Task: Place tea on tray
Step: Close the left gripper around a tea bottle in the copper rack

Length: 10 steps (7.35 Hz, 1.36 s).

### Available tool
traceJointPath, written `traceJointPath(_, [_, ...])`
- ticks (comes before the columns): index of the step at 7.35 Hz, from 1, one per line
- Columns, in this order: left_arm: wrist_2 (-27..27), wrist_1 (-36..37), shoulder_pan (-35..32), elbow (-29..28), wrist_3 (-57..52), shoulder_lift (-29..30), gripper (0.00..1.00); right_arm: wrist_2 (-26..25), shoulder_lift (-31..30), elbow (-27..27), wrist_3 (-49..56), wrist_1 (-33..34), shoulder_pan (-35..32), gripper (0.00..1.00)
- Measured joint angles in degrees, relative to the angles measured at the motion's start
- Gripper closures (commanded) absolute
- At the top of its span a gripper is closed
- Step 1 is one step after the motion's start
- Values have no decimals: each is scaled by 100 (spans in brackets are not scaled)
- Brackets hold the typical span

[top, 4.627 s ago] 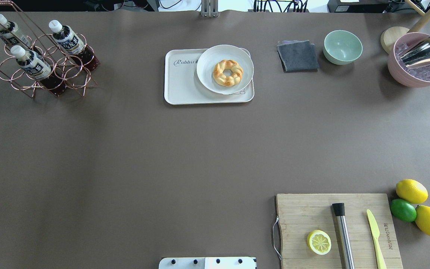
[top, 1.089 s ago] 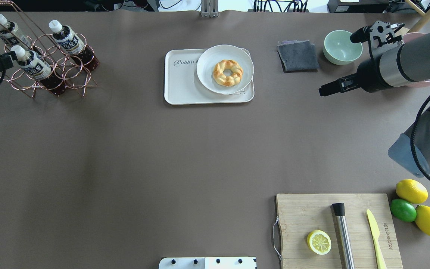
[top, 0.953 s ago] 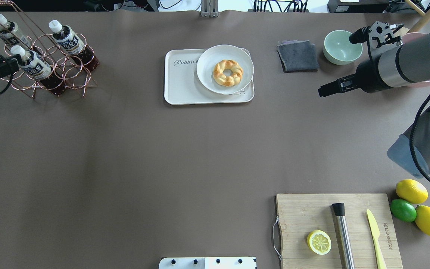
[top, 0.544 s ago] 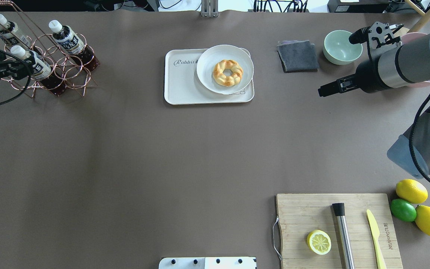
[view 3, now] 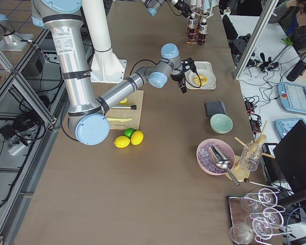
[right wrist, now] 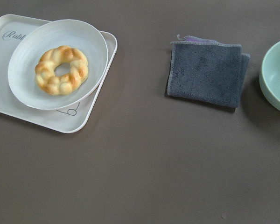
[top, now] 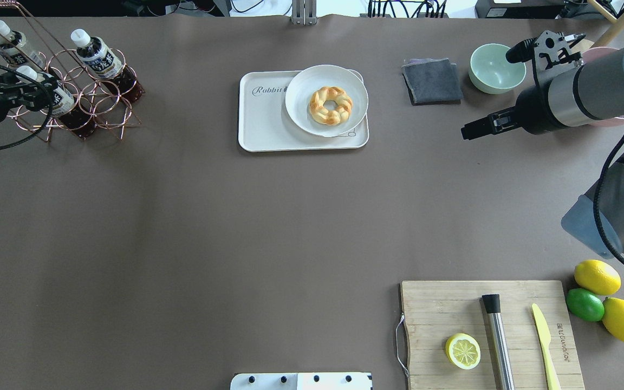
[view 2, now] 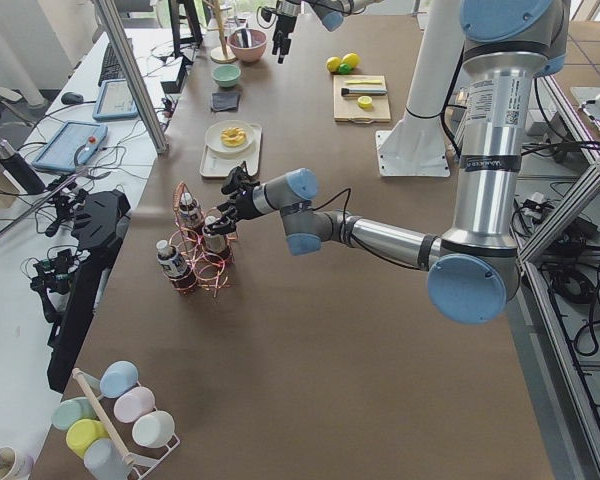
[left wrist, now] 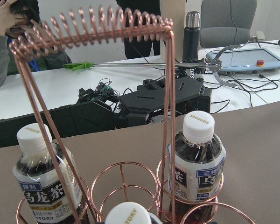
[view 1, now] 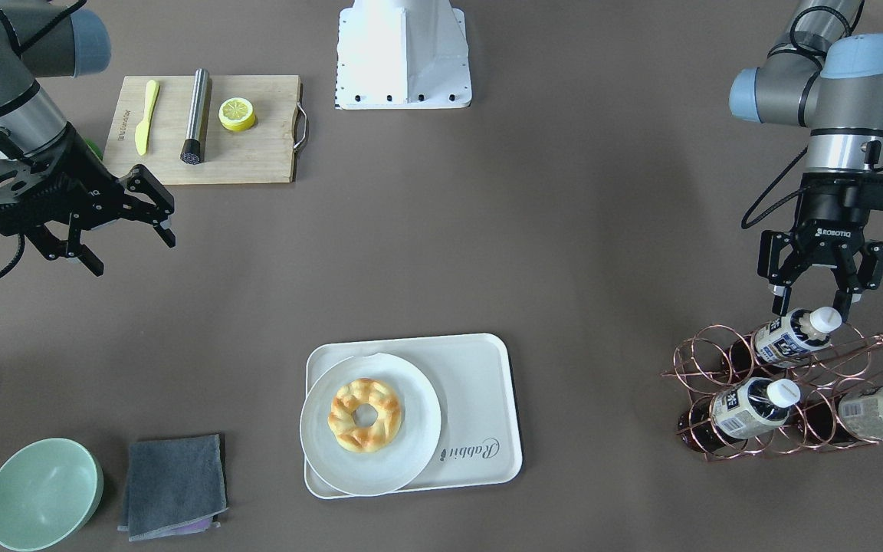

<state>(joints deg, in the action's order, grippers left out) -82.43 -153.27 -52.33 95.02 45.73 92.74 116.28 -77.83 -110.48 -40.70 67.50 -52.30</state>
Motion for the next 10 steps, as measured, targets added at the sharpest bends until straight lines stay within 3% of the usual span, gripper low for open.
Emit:
traceJointPath(2, [6,-28,-55,-8,-285,-13,27,0,4,-5,1,0,0,0])
traceJointPath(4, [15,-73,-80,-67,-337,-24,43,0,4,-4,0,0,2,0])
traceJointPath(5, [16,-127,-82,-85,-332,-23,56,0,5,-6,0,0,2,0])
traceJointPath(6, [16,-162,-85,-86,-306,-16,84,0,1,-8,1,0,2,0])
traceJointPath(7, [17,-180,-90,-76,-278,-9,100,0,-2,-9,0,0,2,0])
traceJointPath(10, [-11,-262,-183,-51,-250,-21,100,0,-4,-14,0,0,0,0])
